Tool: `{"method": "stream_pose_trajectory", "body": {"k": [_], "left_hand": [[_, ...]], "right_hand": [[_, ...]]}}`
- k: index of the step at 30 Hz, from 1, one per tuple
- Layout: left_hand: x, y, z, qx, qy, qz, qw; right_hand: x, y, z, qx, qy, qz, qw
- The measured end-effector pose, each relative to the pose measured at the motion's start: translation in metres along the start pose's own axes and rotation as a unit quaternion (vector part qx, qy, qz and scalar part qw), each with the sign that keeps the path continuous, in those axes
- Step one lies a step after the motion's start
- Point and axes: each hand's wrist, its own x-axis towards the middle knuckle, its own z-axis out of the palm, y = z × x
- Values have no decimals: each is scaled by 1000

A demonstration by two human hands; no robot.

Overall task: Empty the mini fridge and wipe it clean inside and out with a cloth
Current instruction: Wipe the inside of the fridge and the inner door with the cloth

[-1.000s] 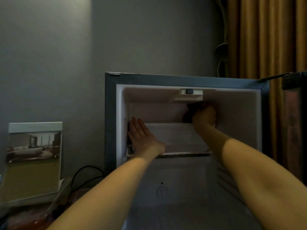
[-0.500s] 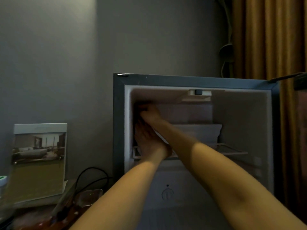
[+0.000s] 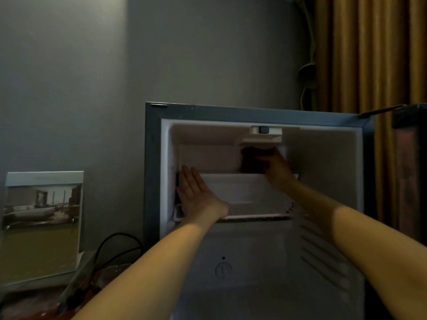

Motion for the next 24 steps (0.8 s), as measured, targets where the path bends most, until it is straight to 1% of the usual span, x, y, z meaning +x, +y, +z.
{"method": "stream_pose_trajectory", "body": {"k": [3,4,7,9,14,16,17,20,21,22,23,24], "left_hand": [[1,0,2,2,4,-2,1000],[1,1,2,4,5,-3,1000],[1,2,4,8,8,-4,1000],[2,2,5,10,14,-6,1000],[4,4,8,16,22,-10,1000],[4,4,10,23,34,-12,999],[3,4,10,25,39,-14,999],[2,4,9,21,27,-18,999],[2,4,8,19,25,-17,999],[1,4,7,18,23,-16,999],[2,3,7,17,21,-16,1000],[2,3,7,17,20,-18,999]], "right_hand": [[-4,29,-11,-77,-12,79,994],[-3,30,-9,-96,-11,86,992],[-2,11,0,-83,32,104,991],[-1,-3,9,-76,26,100,992],[7,-43,41,-74,-45,-15,996],[10,-71,53,-82,-92,-57,991],[11,-84,60,-68,-105,-83,989],[17,-111,76,-50,-143,-165,975],[18,-115,78,-40,-159,-179,970],[20,-116,82,-30,-167,-175,970],[21,-114,85,-23,-144,-204,968],[24,-108,86,19,-142,-227,963]]}}
